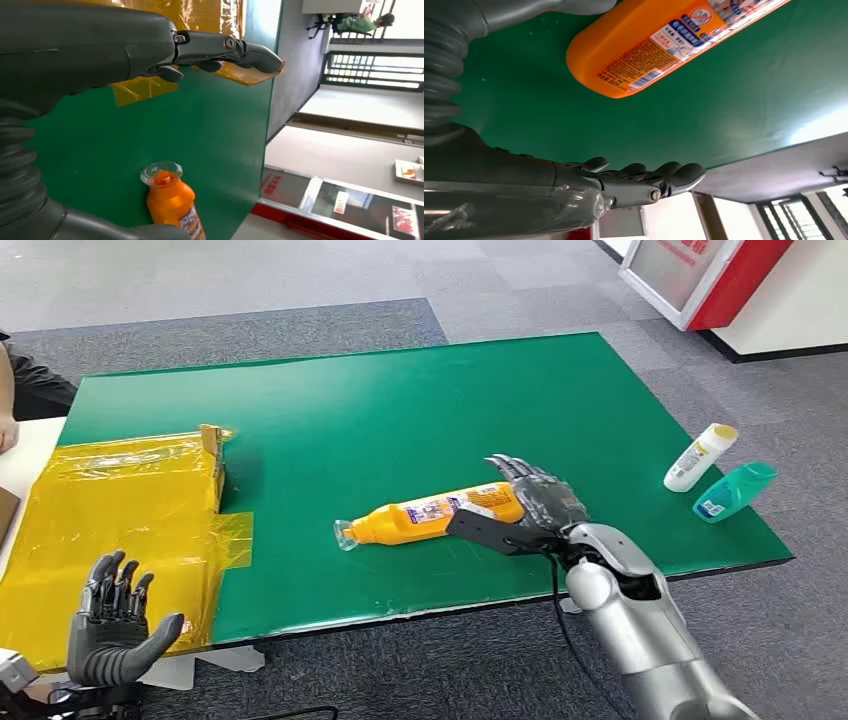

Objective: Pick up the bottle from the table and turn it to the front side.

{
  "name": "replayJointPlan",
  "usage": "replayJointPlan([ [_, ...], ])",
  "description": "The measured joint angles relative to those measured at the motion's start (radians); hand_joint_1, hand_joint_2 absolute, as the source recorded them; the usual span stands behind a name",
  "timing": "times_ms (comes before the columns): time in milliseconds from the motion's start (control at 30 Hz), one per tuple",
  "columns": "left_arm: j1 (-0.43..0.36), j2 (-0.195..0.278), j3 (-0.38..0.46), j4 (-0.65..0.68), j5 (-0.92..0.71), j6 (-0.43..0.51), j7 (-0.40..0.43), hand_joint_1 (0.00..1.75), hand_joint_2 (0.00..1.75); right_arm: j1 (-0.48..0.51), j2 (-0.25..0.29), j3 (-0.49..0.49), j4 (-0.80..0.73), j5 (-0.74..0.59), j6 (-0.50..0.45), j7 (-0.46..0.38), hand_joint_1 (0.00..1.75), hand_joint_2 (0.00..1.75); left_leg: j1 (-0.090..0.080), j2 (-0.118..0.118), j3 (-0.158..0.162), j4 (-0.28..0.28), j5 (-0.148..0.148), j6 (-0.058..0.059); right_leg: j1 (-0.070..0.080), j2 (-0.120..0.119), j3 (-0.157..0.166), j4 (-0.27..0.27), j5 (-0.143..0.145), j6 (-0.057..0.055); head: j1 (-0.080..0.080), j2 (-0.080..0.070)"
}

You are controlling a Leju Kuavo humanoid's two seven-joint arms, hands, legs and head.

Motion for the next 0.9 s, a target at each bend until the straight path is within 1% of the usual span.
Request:
replayJointPlan([
  [67, -0.009, 0.004, -0.008, 0.01, 0.003, 0.003, -0.002, 0.0, 1.75, -0.042, -0.006, 0.013, 0.054, 0.013, 0.01, 0.003, 0.0, 1.75, 0.0, 0.0, 0.0, 0.0, 0.001, 0.0, 0.0, 0.0, 0.0, 0.0, 0.0, 0.0, 0.0, 0.0],
  [133, -0.025, 0.011, -0.024, 0.027, 0.008, 0.01, -0.007, 0.0, 1.75, -0.118, -0.014, 0.04, 0.158, 0.035, 0.021, 0.007, 0.0, 1.75, 0.0, -0.001, 0.0, 0.0, 0.002, -0.001, 0.0, 0.0, 0.0, 0.0, 0.001, 0.001, 0.0, 0.0],
  [200, -0.036, 0.017, -0.037, 0.039, 0.009, 0.015, -0.01, 0.0, 1.75, -0.171, -0.017, 0.062, 0.24, 0.048, 0.021, 0.009, 0.0, 1.75, 0.0, -0.001, 0.0, 0.0, 0.002, -0.001, 0.0, 0.0, 0.0, 0.0, 0.002, 0.001, 0.0, 0.0],
  [267, -0.042, 0.022, -0.045, 0.049, 0.01, 0.017, -0.012, 0.0, 1.75, -0.206, -0.018, 0.077, 0.3, 0.051, 0.038, 0.012, 0.0, 1.75, 0.0, -0.001, 0.0, 0.0, 0.002, -0.001, 0.0, 0.0, 0.0, 0.0, 0.002, 0.001, 0.0, 0.0],
  [400, -0.057, 0.035, -0.064, 0.074, 0.017, 0.019, -0.016, 0.0, 1.75, -0.279, -0.018, 0.112, 0.448, 0.054, 0.118, 0.023, 0.0, 1.75, 0.0, -0.001, -0.001, 0.0, 0.002, -0.001, 0.0, 0.0, 0.0, 0.0, 0.001, 0.001, 0.0, 0.0],
  [500, -0.071, 0.047, -0.083, 0.098, 0.026, 0.024, -0.025, 0.0, 1.75, -0.336, -0.014, 0.144, 0.589, 0.059, 0.131, 0.019, 0.0, 1.75, 0.0, -0.001, -0.001, 0.0, 0.002, -0.001, 0.0, -0.001, 0.0, 0.0, 0.001, 0.001, 0.0, 0.0],
  [600, -0.079, 0.059, -0.098, 0.117, 0.034, 0.028, -0.032, 0.0, 1.75, -0.377, -0.013, 0.171, 0.699, 0.053, 0.147, 0.005, 0.0, 1.75, 0.0, -0.002, 0.0, 0.0, 0.002, -0.001, 0.0, -0.001, 0.0, 0.0, 0.001, 0.001, 0.0, 0.0],
  [633, -0.082, 0.063, -0.102, 0.124, 0.036, 0.029, -0.033, 0.0, 1.75, -0.39, -0.012, 0.178, 0.728, 0.05, 0.15, 0.001, 0.22, 1.75, 0.0, -0.002, 0.0, 0.0, 0.002, -0.001, 0.0, -0.001, 0.0, 0.0, 0.001, 0.001, 0.0, 0.0],
  [733, -0.09, 0.072, -0.111, 0.14, 0.04, 0.031, -0.034, 0.0, 1.75, -0.423, -0.012, 0.195, 0.791, 0.045, 0.156, -0.004, 1.53, 1.75, 0.0, -0.002, 0.0, 0.0, 0.002, -0.001, 0.0, -0.001, 0.0, 0.0, 0.001, 0.001, 0.0, 0.0],
  [767, -0.092, 0.074, -0.114, 0.144, 0.041, 0.032, -0.035, 0.0, 1.75, -0.43, -0.012, 0.199, 0.806, 0.043, 0.153, -0.006, 1.75, 1.75, 0.0, -0.002, 0.0, 0.0, 0.002, -0.001, 0.0, -0.001, 0.001, 0.0, 0.001, 0.001, 0.0, 0.0],
  [900, -0.098, 0.08, -0.125, 0.158, 0.044, 0.035, -0.038, 0.0, 1.75, -0.442, -0.012, 0.208, 0.832, 0.032, 0.118, -0.024, 1.75, 1.75, 0.0, -0.002, 0.001, 0.0, 0.002, -0.001, 0.0, -0.001, 0.002, 0.0, 0.001, 0.001, 0.0, 0.0],
])
